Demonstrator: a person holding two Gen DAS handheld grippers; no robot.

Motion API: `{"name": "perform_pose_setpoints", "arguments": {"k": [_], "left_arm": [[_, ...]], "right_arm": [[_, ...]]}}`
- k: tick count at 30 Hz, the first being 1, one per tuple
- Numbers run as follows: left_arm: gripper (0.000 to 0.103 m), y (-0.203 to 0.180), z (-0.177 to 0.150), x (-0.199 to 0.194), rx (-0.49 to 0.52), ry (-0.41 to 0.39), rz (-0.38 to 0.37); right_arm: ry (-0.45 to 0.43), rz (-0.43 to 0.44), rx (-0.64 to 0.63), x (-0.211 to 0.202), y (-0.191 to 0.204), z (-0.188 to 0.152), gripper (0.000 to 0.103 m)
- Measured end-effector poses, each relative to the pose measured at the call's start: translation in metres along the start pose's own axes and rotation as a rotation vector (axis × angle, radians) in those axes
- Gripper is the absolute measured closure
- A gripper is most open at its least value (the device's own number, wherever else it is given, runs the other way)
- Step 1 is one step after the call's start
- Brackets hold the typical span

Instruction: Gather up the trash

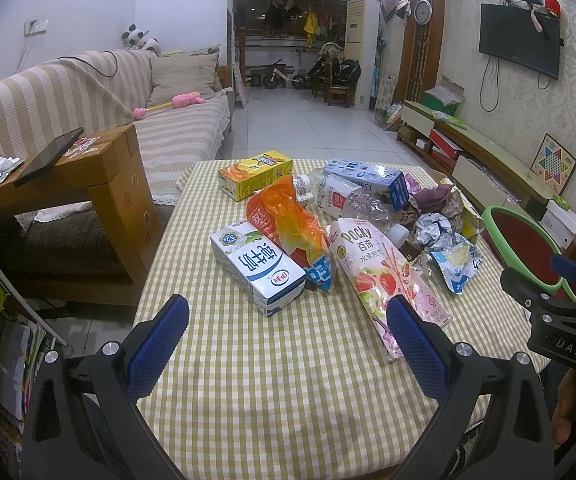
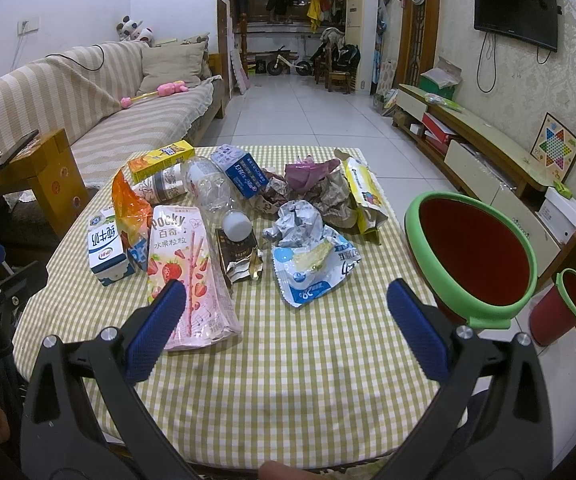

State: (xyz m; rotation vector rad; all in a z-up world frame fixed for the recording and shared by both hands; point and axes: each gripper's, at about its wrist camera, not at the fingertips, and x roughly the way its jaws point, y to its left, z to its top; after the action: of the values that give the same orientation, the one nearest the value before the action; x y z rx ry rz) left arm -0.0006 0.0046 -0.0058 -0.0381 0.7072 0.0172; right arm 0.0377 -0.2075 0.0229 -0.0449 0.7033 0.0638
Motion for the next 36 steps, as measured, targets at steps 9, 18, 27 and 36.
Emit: {"name": "perform_pose_setpoints", "arguments": {"k": [9, 18, 27, 36], "left_arm": [[0.008, 0.004, 0.000, -0.002, -0.002, 0.004, -0.001], [0.008, 0.006, 0.001, 0.007, -0.034, 0.033, -0.001], [0.008, 0.014, 0.011, 0.031, -0.094, 0.108, -0.015], [0.008, 0.029, 0.021, 0.072, -0.209, 0.204, -0.027]], "right_arm": [[0.005, 0.000, 0.001, 0.000, -0.001, 0.000, 0.003], [0.018, 0.003, 0.002, 0.006, -0.004, 0.003, 0.003], [0.111, 0.005, 0.014, 0.035, -0.018, 0.017, 0.003], [0.235, 0.018, 0.067, 0.081, -0.038, 0.022, 0.004]]}}
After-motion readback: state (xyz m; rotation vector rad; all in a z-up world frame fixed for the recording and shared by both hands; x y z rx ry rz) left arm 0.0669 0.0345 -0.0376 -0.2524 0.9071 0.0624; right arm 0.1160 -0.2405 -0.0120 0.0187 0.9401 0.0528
